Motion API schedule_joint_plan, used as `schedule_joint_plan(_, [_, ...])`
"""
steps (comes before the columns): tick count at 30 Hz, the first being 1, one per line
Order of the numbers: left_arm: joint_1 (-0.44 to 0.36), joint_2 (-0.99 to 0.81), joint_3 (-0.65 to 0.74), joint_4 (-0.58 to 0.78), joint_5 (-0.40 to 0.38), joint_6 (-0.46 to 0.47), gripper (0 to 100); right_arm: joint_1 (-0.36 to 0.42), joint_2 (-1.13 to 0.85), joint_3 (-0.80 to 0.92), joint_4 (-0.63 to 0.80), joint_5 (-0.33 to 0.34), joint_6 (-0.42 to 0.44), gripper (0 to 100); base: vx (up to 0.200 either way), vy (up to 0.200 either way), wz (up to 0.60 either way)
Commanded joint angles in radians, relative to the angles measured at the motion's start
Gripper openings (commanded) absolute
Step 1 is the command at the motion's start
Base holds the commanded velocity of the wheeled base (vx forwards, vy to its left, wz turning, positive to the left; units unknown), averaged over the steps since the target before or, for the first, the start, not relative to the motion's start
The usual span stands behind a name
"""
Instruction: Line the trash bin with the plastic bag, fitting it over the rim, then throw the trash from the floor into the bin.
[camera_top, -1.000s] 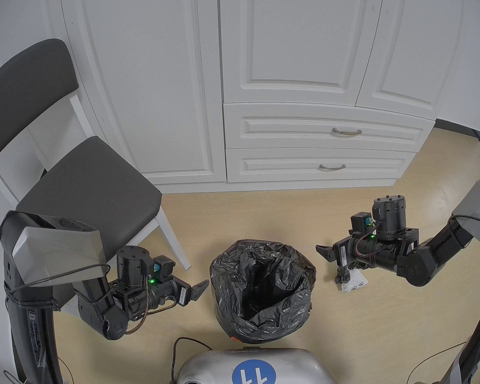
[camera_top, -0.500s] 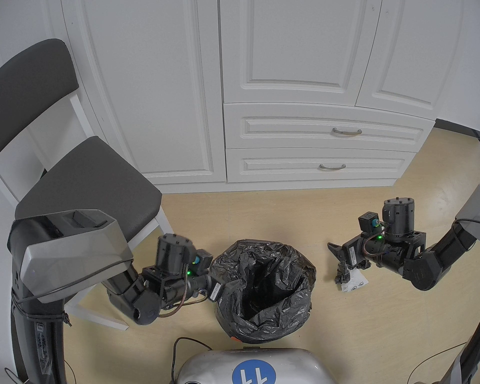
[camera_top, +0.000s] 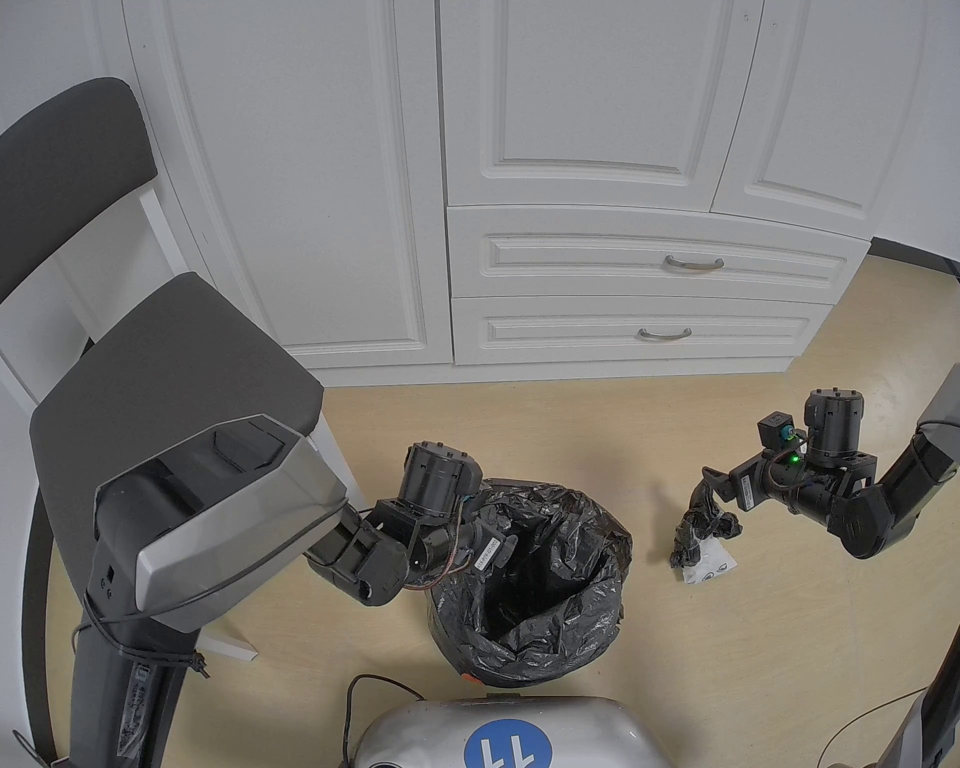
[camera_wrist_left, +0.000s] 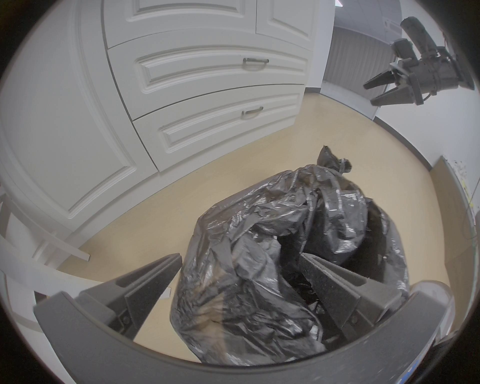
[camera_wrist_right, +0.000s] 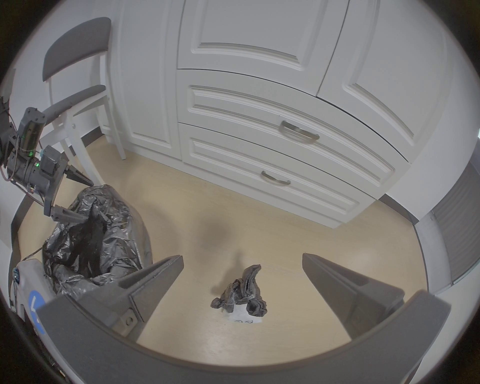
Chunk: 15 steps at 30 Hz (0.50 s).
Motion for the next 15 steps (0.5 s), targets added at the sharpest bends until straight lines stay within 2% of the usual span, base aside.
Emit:
schedule_joint_plan(1, [0.029,0.069,-0.09,0.04,0.04,0.003,100,-0.023,0.023,-0.013,-0.002,0.004,-0.001,100,0.0,0.0,0.0])
schedule_joint_plan(5, [0.067,0.118,-0.179,0.057,0.078,0.003,100,-0.037,0.035,-0.025,0.0,0.004,-0.001,100,0.0,0.0,0.0])
schedule_joint_plan(12, [0.075,0.142,-0.241,0.024,0.083,-0.015,100,-0.051,0.084,-0.065,-0.002,-0.001,0.001,100,0.0,0.0,0.0])
schedule_joint_plan(15, [0.058,0.145,-0.266,-0.027,0.089,-0.07,100,-0.051,0.093,-0.068,-0.002,0.001,0.001,100,0.0,0.0,0.0])
